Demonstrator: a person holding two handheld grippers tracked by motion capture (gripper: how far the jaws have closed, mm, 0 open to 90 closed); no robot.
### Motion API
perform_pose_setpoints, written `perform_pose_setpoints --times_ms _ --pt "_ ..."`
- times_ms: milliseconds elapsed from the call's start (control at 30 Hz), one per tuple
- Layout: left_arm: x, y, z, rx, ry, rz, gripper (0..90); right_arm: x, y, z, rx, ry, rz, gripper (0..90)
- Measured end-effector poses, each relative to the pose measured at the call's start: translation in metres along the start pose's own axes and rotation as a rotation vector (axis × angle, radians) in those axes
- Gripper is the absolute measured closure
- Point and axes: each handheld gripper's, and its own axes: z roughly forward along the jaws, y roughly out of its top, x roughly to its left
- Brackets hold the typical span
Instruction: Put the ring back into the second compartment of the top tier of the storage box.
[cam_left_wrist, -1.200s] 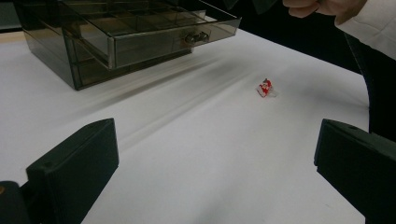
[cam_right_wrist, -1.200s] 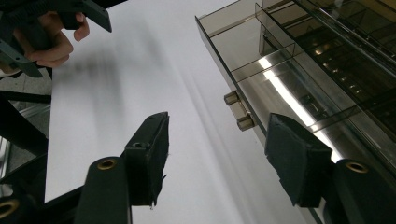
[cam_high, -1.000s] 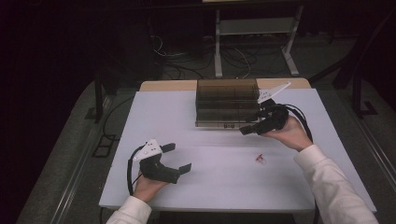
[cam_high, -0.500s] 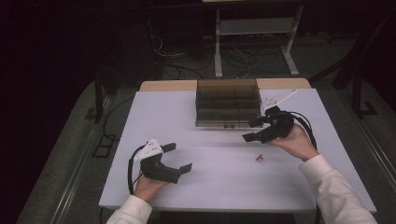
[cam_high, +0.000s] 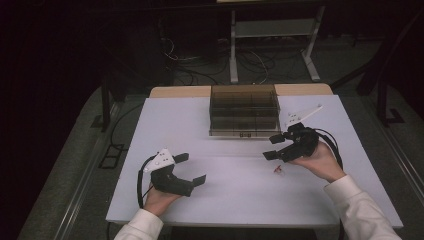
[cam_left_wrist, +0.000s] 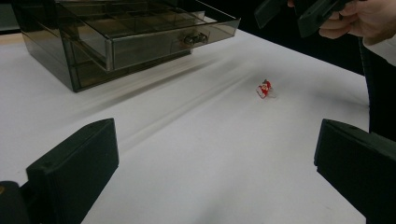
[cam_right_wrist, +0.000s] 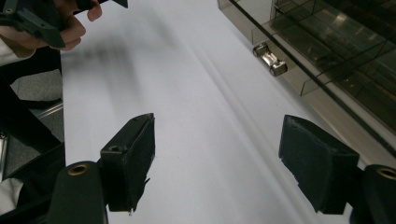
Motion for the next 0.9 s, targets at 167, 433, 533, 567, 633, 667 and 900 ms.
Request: perform_pose_setpoints --times_ms 167,433,533,567,633,667,900 --pt "-0.001 0.000 0.000 0.000 -0.001 0.000 0.0 0.001 -0.008 0.000 -0.001 -0.001 0.009 26.7" --pt "-0.001 0.000 0.000 0.001 0.000 0.002 0.0 0.004 -0.021 -0.001 -0.003 -0.005 0.027 26.7" --pt "-0.001 -0.001 -0.001 0.000 0.002 0.000 0.0 0.005 -0.025 -0.001 -0.003 -0.007 0.027 26.7" --pt "-0.001 -0.001 -0.001 -0.001 0.003 -0.001 0.0 0.005 -0.027 -0.001 -0.004 -0.009 0.030 26.7" --pt "-0.001 -0.001 -0.002 -0.001 0.008 -0.003 0.0 0.005 -0.029 -0.001 -0.005 -0.009 0.030 26.7" --pt "0.000 -0.001 -0.003 -0.001 0.009 -0.004 0.0 0.005 -0.030 -0.001 -0.007 -0.008 0.032 26.7" --pt "0.002 -0.002 -0.004 -0.002 0.015 -0.012 0.0 0.004 -0.039 0.003 -0.003 -0.016 0.040 26.7"
